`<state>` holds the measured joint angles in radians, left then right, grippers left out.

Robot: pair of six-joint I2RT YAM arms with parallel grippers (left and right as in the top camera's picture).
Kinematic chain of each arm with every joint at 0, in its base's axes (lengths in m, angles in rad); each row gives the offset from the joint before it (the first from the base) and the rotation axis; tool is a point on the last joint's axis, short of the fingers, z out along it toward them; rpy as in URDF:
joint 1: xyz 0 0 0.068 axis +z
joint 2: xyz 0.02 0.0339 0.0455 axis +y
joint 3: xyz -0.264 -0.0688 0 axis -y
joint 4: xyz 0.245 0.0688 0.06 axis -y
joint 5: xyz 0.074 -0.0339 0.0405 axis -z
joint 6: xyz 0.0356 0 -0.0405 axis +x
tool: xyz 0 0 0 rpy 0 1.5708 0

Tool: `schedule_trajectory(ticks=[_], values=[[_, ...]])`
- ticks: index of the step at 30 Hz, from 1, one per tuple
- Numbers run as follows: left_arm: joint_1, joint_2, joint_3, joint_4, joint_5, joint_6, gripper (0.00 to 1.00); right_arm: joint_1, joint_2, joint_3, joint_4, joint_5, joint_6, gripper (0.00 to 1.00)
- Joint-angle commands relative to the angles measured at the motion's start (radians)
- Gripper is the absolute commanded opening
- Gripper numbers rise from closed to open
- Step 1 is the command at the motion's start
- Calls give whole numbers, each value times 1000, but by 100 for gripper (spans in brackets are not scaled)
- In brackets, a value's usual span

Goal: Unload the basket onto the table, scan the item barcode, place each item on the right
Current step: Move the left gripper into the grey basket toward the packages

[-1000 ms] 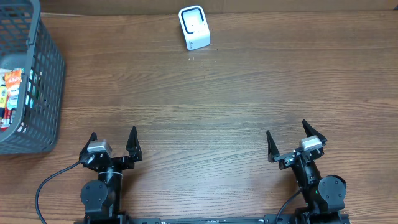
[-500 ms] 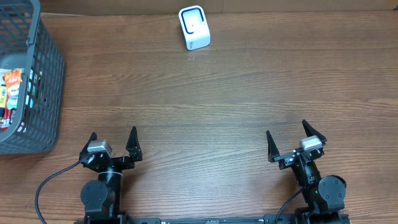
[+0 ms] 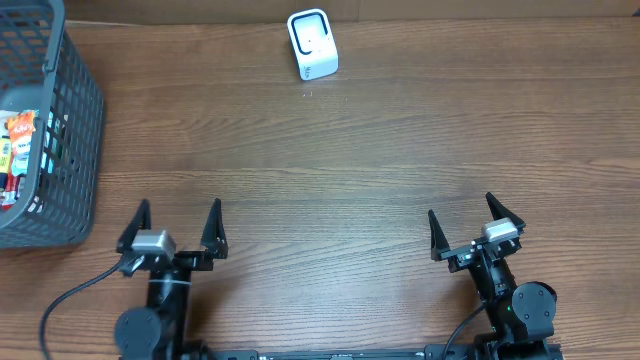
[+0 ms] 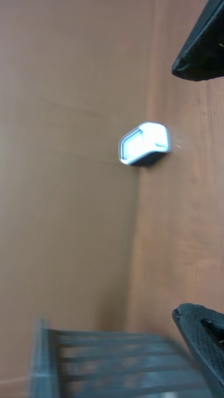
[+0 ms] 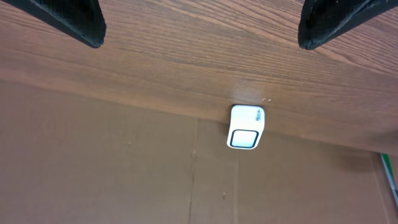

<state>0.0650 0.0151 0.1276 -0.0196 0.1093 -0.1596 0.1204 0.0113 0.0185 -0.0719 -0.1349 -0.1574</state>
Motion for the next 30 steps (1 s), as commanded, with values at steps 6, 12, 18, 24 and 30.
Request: schedule_trajectory(ticks=[6,12,18,24,30], values=[[-6,60,463,-180,40,127,100,2,-7,-11,2,-8,-1,100],[-6,270,842,-413,40,132,100,2,-8,-11,2,-8,-1,100],[-6,595,1300,-771,40,208,100,2,-7,-11,2,-8,-1,100],[-6,1032,1843,-1244,-61,235,100,2,-8,-11,2,-8,-1,100],[-6,1354,2113,-1468,-55,235,100,2,-7,-11,2,-8,-1,100]])
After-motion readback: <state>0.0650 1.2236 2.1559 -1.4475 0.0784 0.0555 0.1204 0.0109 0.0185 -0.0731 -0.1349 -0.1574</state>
